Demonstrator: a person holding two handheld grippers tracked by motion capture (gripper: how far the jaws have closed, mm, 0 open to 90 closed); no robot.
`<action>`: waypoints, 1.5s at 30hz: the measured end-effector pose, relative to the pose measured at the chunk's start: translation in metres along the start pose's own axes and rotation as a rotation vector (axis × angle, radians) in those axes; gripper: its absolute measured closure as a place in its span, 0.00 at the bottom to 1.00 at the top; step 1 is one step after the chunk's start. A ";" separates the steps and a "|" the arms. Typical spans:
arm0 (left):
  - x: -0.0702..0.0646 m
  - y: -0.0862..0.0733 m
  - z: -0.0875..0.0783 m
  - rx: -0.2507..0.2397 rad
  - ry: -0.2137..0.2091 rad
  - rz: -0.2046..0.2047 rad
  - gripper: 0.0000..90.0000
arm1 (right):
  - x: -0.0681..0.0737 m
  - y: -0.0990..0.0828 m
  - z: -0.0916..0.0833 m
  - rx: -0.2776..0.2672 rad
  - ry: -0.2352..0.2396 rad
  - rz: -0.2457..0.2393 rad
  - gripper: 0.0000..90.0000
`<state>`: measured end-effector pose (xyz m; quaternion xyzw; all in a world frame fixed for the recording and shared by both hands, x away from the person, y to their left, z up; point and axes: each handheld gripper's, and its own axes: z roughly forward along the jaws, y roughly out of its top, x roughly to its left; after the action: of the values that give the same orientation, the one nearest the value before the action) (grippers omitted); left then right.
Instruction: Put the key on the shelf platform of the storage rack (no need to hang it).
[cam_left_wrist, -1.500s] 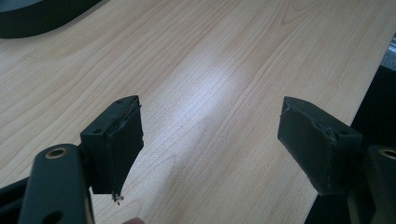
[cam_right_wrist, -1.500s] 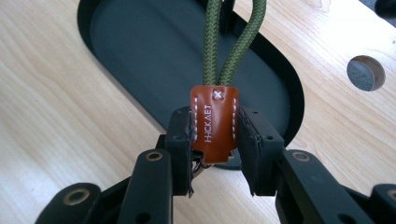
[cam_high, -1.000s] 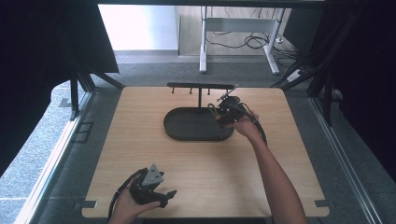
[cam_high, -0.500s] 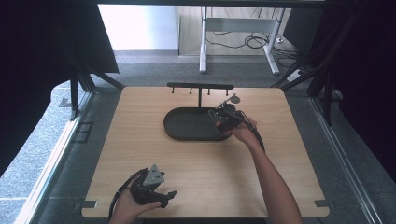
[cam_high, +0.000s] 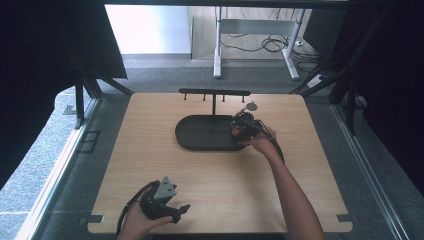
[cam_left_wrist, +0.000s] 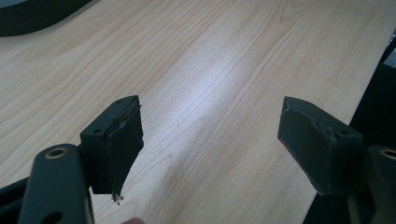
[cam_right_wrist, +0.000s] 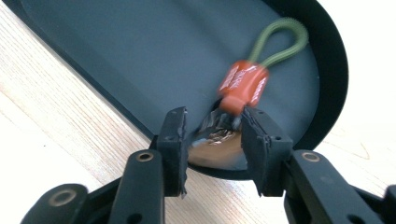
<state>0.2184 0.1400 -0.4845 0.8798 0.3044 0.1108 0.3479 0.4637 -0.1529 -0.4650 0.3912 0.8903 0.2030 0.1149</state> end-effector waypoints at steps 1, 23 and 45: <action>0.000 0.000 0.000 -0.001 0.000 0.000 0.25 | 0.000 0.000 -0.001 -0.005 -0.001 0.000 0.67; -0.004 0.002 0.003 0.007 0.003 0.010 0.25 | 0.009 -0.048 -0.068 -0.172 0.063 -0.019 0.59; -0.010 0.004 0.010 0.030 0.001 0.019 0.25 | 0.018 -0.186 -0.081 -0.225 0.051 0.062 0.56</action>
<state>0.2164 0.1262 -0.4889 0.8876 0.2978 0.1101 0.3337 0.3014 -0.2746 -0.4776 0.3978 0.8520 0.3149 0.1289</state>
